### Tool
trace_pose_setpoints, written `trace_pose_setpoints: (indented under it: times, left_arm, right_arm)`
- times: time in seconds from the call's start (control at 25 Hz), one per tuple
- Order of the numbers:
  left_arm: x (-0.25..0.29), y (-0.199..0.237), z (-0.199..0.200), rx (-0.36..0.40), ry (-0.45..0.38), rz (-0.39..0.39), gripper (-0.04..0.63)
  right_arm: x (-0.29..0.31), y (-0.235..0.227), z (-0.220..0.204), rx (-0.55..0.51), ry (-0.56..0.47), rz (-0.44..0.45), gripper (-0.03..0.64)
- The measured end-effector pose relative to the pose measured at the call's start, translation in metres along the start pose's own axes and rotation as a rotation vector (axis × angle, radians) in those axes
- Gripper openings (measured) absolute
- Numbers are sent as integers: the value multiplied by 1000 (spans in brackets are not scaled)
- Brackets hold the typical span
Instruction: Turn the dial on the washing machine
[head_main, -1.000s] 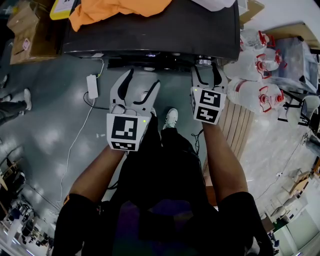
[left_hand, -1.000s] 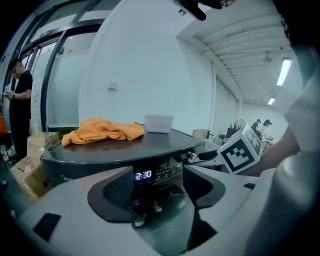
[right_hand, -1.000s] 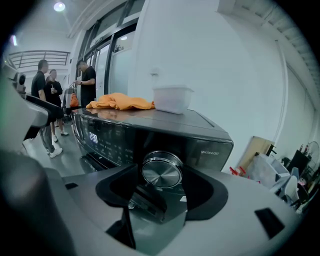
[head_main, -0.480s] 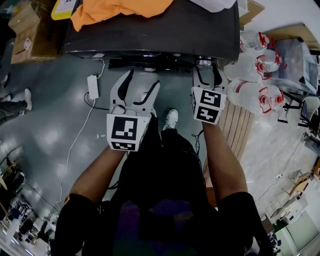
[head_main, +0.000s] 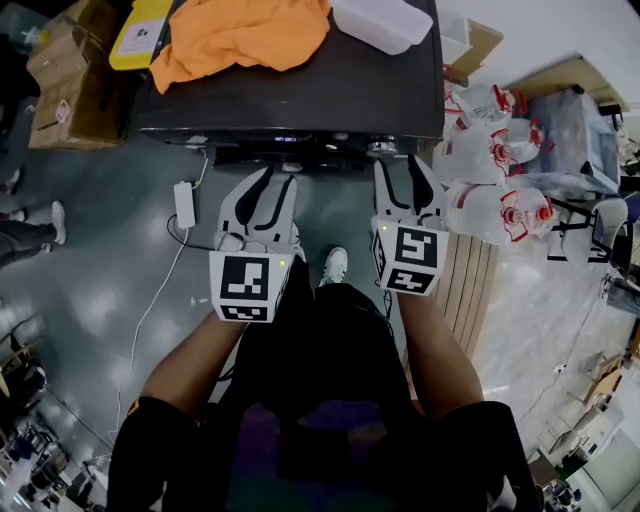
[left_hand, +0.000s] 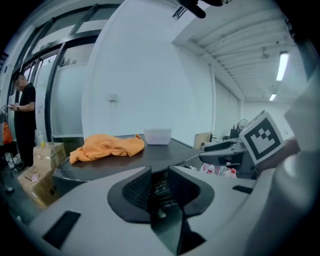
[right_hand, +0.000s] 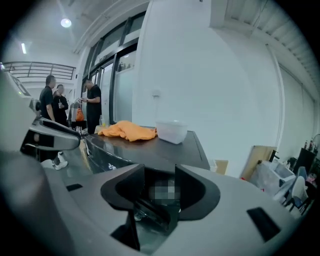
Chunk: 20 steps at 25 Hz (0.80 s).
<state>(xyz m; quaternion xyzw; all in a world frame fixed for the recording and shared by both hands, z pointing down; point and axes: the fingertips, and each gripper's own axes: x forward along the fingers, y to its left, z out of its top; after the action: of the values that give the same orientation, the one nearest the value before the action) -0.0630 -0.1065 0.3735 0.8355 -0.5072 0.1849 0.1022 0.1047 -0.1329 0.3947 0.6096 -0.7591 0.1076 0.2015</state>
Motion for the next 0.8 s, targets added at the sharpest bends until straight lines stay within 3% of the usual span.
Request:
trace_pose_setpoints:
  times: [0.12, 0.28, 0.48, 0.8]
  left_arm:
    - [-15, -7, 16, 0, -26, 11, 40]
    - [-36, -19, 38, -19, -58, 18, 18]
    - [-60, -50, 52, 46, -67, -46, 15]
    - [-84, -67, 60, -10, -83, -27, 14]
  right_arm:
    - [-24, 4, 13, -19, -18, 21, 138]
    - [-54, 9, 23, -20, -28, 62, 44]
    - [-90, 21, 38, -14, -73, 138, 18]
    - [-134, 39, 56, -9, -138, 233, 15]
